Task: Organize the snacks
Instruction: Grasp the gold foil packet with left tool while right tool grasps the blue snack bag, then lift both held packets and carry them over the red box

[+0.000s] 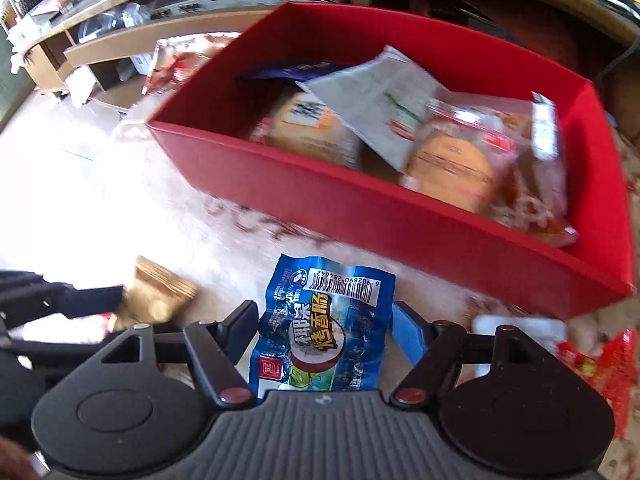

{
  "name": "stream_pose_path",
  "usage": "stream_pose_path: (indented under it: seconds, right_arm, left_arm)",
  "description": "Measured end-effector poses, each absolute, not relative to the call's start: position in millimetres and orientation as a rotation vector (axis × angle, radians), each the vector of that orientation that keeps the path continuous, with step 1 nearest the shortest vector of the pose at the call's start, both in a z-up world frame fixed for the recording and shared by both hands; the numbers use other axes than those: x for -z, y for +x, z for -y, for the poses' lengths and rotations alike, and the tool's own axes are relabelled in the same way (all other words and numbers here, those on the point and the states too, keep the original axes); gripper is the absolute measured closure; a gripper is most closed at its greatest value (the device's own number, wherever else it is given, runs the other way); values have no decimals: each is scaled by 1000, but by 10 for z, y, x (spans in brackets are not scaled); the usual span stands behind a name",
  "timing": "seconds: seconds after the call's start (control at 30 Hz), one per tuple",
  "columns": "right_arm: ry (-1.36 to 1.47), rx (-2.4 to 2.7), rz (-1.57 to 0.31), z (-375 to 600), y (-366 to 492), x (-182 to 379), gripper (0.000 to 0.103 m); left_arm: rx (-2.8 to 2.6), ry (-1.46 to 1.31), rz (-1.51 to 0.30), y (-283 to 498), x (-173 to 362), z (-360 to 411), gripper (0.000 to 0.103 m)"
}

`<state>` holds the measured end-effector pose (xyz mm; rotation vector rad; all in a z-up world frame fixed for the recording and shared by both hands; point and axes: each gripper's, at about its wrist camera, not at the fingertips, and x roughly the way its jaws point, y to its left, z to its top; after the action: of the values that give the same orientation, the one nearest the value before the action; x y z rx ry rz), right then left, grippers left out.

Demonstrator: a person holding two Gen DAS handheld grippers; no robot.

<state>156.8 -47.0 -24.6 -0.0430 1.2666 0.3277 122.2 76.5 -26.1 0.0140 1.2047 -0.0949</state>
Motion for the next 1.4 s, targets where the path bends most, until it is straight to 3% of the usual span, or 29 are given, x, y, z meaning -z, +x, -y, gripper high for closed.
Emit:
stream_pose_path:
  seconds: [0.13,0.33,0.53,0.6,0.67,1.07,1.4]
  right_arm:
    - [-71,-319,-1276,649,1440,217,35]
    - [-54,-306,-1273,862,1246,130,35]
    - [-52,-311,-1255,879,1194,66,35]
    - [-62,-317,-1251,871,1179,55,35]
    - [-76,-326,-1243,853,1146,32,35]
    - [-109,-332,-1271,866,984,141,34]
    - [-119,-341,-1264,904,964,203,33]
  left_arm:
    - [95,15,-1205,1215,260,-750,50]
    - [77,23,-1197,1294,295,-662,30]
    - [36,67,-1182,1221,312,-589,37]
    - [26,67,-1172,1170,297,-589,50]
    - [30,60,-1169,1121,277,-588,55]
    - [97,76,-1194,819,269,-395,54]
    - [100,112,-1172,848,323,-361,40]
